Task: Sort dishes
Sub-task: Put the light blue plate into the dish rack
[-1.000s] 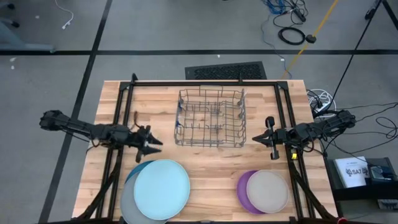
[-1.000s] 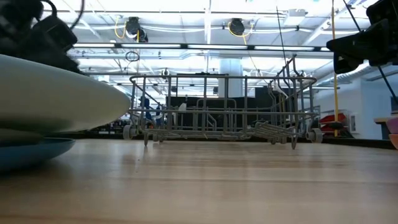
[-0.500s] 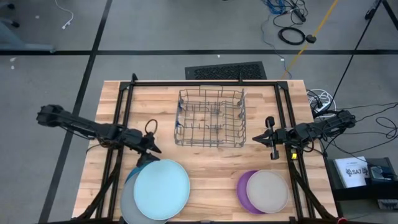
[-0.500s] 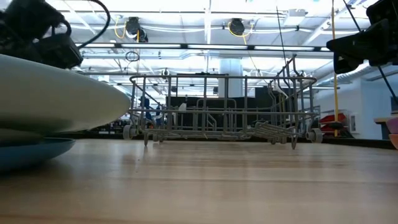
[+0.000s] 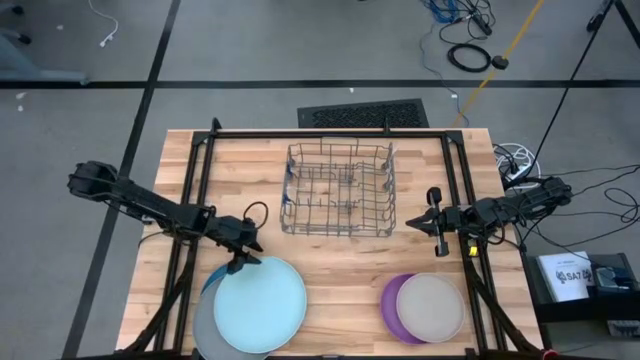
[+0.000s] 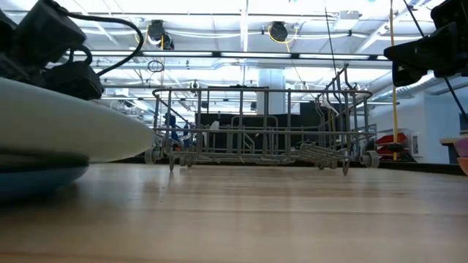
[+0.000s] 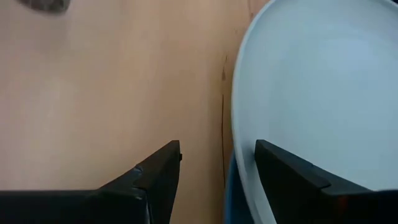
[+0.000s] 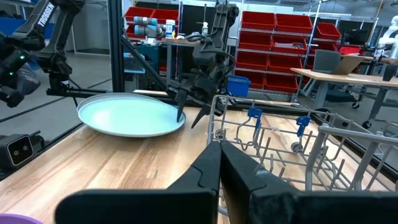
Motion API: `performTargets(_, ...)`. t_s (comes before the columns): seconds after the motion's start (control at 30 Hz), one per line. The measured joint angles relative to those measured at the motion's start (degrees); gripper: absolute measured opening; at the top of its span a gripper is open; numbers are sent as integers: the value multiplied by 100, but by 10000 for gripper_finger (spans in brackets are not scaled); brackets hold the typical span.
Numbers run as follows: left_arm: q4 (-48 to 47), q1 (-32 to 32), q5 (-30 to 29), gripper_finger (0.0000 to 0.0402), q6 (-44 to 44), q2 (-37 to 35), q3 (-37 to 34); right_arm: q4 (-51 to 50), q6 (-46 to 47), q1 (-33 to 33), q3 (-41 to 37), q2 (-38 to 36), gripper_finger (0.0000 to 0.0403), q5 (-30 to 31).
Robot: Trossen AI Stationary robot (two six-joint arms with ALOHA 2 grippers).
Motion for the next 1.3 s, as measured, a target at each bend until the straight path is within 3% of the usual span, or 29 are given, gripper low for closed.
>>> performTargets(0.2,241,-4,-159,164,315,238,11,0,0,0,0,1,4,0)
performTargets(0.6,289,-4,-557,13,932,263,22,0,0,0,0,1,4,0)
performTargets(0.97,555,-1,-913,1,1229,247,56,0,0,0,0,1,4,1)
performTargets(1.3,426,0,-949,0,1811,254,655,0,-1,1,0,0,4,1)
